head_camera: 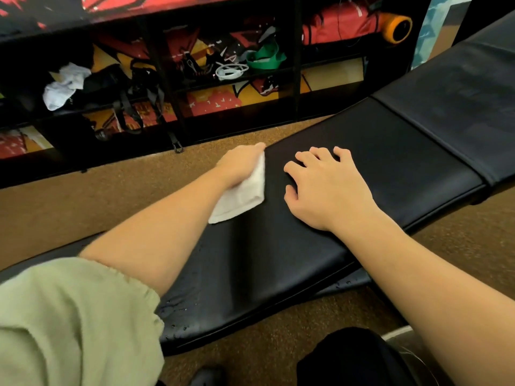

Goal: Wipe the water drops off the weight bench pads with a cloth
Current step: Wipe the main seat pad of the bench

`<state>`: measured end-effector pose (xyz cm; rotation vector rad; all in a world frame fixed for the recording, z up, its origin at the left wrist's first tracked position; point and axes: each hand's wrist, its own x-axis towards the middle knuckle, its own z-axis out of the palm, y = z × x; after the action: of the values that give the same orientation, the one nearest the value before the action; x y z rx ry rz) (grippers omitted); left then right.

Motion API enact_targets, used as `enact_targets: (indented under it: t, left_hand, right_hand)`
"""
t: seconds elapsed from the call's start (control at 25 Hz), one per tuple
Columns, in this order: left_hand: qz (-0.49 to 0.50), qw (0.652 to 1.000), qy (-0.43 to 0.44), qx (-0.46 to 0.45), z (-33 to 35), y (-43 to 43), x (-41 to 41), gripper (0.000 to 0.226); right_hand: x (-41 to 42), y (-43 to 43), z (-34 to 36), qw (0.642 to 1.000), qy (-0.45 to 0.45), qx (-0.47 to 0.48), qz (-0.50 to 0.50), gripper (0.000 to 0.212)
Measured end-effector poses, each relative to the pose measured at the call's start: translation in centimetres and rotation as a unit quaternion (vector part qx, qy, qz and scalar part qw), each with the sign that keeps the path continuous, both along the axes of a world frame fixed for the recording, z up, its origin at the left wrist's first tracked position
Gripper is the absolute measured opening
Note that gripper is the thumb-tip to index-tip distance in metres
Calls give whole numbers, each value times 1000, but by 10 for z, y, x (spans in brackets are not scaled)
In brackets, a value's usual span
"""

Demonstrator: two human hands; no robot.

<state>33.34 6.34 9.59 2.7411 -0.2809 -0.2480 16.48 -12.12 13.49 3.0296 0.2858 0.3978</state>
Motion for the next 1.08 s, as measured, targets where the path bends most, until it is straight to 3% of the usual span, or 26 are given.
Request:
enact_targets:
  t: [0.12, 0.24, 0.44, 0.6, 0.76, 0.84, 1.08]
  left_hand:
    - [-60, 994, -92, 24, 10, -30, -40, 72]
    - [-108, 977, -127, 132, -6, -23, -93, 70]
    - [-56, 994, -71, -53, -11, -30, -217, 68]
    - [-97, 980, -174, -8, -18, -20, -284, 69]
    - [-169, 927, -321, 93, -63, 29, -306, 72]
    - [-150, 909, -374, 110, -75, 36, -310, 69]
    - [-94, 921, -377, 41, -50, -33, -297, 63]
  right_hand:
    - [0, -1, 0, 996, -61, 62, -15, 59]
    - [-2, 1, 4, 991, -70, 110, -19, 59]
    - [-7, 4, 8, 990, -62, 129, -10, 55]
    - [-13, 3, 7, 994, -45, 96, -3, 63]
    - [-15, 4, 13, 997, -26, 73, -22, 55]
    - [-14, 6, 13, 994, -31, 105, -32, 47]
    - [-15, 5, 10, 991, -50, 122, -4, 47]
